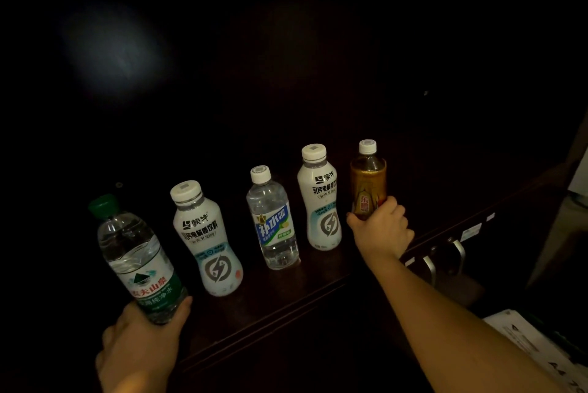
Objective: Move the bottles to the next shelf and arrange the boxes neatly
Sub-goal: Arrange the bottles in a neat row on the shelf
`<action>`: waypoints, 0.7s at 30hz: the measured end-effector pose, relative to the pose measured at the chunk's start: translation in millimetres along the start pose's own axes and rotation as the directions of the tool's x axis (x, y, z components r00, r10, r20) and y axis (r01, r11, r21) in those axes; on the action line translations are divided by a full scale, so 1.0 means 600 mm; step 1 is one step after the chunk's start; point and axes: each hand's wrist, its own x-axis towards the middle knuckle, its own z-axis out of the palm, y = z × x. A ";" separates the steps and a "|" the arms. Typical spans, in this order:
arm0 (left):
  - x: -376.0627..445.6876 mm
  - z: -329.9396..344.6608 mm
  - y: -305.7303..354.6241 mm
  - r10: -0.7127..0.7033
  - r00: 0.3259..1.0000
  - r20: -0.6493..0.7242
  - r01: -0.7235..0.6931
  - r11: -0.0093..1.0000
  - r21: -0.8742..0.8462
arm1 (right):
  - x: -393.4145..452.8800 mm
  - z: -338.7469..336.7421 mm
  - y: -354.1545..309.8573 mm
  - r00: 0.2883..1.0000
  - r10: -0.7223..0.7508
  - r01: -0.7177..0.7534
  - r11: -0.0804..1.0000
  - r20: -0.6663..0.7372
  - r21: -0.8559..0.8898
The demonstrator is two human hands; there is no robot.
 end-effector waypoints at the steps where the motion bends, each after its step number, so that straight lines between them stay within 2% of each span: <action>1: 0.000 0.000 0.000 0.002 1.000 0.002 -0.002 1.000 0.002 | 0.000 0.000 0.002 1.000 -0.008 0.007 1.000 0.010 0.019; 6: -0.003 -0.005 0.000 0.011 1.000 0.013 -0.011 1.000 -0.021 | 0.002 -0.007 0.009 0.998 -0.011 0.002 0.992 0.066 0.125; 11: -0.009 -0.013 0.008 0.011 0.999 0.037 -0.009 0.999 -0.050 | 0.000 -0.009 0.009 0.998 0.016 -0.023 0.993 0.057 0.112; 21: -0.008 -0.007 0.004 0.021 1.000 -0.002 -0.021 1.000 -0.019 | -0.002 -0.007 0.011 0.997 -0.038 0.029 0.991 0.064 0.130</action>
